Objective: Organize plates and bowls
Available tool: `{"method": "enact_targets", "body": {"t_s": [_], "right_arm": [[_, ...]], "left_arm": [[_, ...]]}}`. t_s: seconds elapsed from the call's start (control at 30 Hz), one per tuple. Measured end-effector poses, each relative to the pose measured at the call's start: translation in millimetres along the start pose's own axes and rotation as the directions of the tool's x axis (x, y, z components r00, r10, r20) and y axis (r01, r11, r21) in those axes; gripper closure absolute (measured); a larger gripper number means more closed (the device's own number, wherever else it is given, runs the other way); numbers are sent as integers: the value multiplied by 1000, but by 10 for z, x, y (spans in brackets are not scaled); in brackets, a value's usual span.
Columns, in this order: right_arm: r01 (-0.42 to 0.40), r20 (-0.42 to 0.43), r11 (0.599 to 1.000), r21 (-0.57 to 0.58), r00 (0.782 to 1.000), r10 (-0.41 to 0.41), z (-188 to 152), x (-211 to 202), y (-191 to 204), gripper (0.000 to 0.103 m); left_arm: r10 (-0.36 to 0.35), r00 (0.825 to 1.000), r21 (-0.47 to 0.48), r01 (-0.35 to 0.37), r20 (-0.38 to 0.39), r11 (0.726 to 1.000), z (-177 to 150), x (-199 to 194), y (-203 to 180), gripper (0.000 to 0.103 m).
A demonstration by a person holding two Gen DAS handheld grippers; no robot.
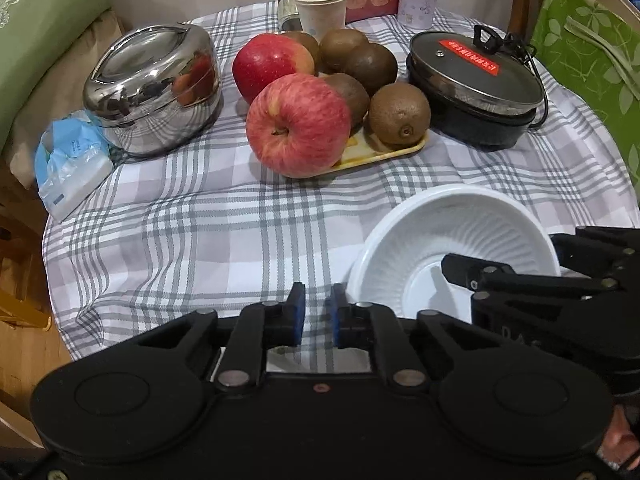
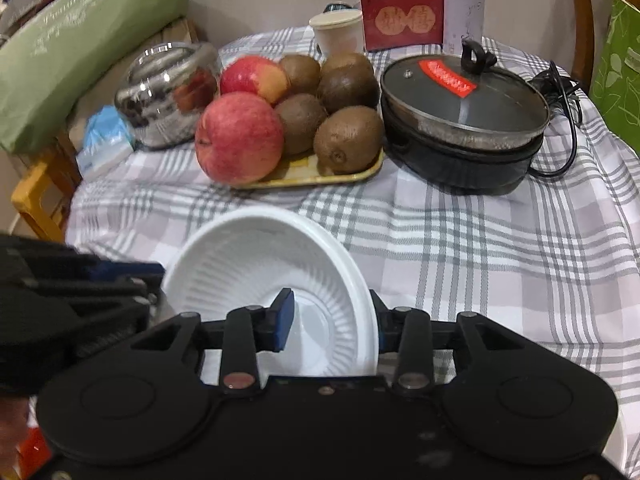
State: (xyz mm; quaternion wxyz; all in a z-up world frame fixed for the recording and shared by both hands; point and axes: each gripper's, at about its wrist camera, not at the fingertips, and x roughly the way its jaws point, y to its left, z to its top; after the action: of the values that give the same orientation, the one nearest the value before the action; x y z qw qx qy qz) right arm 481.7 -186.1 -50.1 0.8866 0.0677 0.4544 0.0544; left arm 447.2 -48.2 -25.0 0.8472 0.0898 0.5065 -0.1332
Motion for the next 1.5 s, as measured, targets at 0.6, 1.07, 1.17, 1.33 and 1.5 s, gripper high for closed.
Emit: {"method": "enact_targets", "body": {"t_s": [0.6,1.07,1.17,1.33,1.5], "right_arm": [[-65,37,998,18,997,64,143,-137,-163,62],[-47,-40,991,125,998,52,228,4,-643,72],[-53,-55,990,134,997,60,189,34,-693,80],[-62,-57,983,175,996,73,171,39,-760,82],[-97,-45,977,189,993,108,237,-64,-752,82]], "left_arm": [[-87,996,-79,89,22,993,-2,-148,89,84],[-73,995,-88,67,-67,994,-26,46,-193,87],[-105,992,-147,94,-72,985,-10,65,-169,91],[-118,992,-211,106,-43,972,16,40,-131,92],[-125,992,-230,115,-31,966,24,-30,-90,92]]}}
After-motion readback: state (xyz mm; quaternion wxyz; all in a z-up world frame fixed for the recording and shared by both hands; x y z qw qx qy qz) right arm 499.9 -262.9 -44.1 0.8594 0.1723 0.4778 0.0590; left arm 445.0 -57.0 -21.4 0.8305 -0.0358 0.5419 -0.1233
